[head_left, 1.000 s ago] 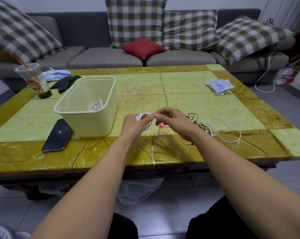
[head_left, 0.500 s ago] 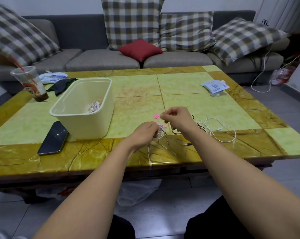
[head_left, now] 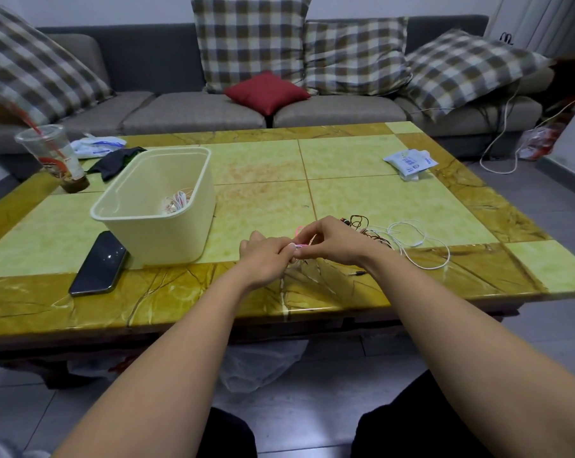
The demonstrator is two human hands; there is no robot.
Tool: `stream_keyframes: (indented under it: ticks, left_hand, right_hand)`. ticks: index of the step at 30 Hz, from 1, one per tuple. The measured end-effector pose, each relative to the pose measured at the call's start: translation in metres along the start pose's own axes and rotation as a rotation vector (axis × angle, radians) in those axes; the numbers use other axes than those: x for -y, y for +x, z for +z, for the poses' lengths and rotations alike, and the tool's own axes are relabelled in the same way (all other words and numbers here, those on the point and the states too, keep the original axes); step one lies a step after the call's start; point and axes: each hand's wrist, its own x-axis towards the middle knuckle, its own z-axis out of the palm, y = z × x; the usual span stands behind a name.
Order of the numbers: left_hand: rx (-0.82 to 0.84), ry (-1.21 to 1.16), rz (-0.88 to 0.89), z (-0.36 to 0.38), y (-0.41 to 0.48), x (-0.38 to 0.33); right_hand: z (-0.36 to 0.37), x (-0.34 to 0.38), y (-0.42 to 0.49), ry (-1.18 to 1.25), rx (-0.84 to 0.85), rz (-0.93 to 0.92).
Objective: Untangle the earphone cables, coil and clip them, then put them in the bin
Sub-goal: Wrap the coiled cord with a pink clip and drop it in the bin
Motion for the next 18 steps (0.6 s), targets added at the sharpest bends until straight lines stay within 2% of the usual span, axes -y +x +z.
stream_keyframes:
  ticks: [5,8,14,18]
  left_hand:
    - [-0.098,0.085,0.023,-0.005,0.004,0.007]
    - [-0.078,0.074,0.031,-0.005,0.005,0.011]
    - [-0.033,-0.183,0.024,-0.002,0.008,0.014]
    - [-0.015,-0.401,0.112,-0.003,0.007,0.011]
  right_hand:
    - [0.001,-0.002,-0.001,-0.112,0.008,-0.031]
    - [0.001,-0.002,-0.003,-0.125,0.032,-0.025]
    - [-0.004,0.001,-0.009,0.206,0.056,0.054]
    - [-0.005,-0.002,-0.009,0.338,0.099,0.076]
